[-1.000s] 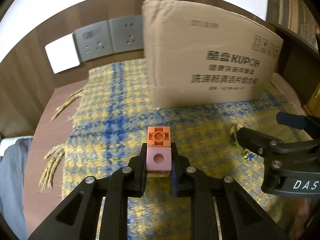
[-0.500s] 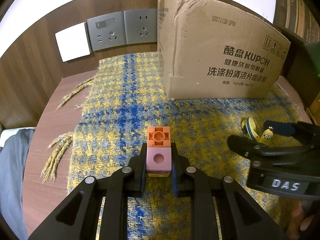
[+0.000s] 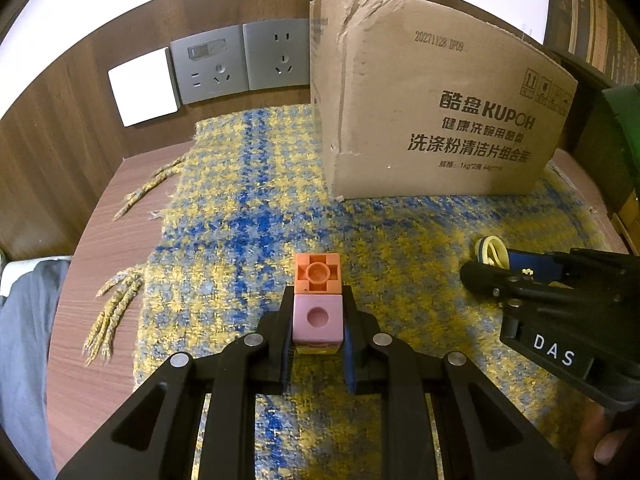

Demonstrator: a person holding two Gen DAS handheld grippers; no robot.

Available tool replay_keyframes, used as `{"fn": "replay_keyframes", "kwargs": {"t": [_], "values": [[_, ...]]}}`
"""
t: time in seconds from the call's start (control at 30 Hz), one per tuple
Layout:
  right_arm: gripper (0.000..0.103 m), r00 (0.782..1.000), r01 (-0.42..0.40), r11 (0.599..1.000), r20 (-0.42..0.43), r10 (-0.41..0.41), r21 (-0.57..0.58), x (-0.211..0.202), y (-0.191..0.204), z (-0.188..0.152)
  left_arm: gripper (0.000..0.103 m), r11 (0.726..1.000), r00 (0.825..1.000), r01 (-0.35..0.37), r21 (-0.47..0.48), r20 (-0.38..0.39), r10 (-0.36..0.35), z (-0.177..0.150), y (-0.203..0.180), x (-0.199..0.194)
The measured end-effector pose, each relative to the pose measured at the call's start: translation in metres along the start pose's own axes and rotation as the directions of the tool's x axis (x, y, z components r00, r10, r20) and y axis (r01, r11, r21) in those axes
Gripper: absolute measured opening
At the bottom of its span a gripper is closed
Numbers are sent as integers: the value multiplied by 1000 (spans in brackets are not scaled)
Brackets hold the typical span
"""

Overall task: Organize objects
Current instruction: 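Grasp the yellow rope toy with the right tool while the left tool holds the blocks, then lift and carry the block stack and rope toy over the box with both tools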

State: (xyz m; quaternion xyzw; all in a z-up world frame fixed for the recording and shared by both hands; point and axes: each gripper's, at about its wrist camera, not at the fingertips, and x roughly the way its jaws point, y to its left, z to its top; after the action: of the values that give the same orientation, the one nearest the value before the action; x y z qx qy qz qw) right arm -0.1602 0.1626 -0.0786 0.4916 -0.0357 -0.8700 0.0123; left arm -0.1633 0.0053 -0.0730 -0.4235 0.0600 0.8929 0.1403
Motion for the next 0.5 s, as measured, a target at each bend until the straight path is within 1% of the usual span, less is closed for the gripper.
{"fn": "replay_keyframes", "kwargs": {"t": [0.5], "values": [[31,998,-15,1000,59,15,4,-23,-9,4,20,1000,1000,-8,29,25,8,8,-16,-13]]}}
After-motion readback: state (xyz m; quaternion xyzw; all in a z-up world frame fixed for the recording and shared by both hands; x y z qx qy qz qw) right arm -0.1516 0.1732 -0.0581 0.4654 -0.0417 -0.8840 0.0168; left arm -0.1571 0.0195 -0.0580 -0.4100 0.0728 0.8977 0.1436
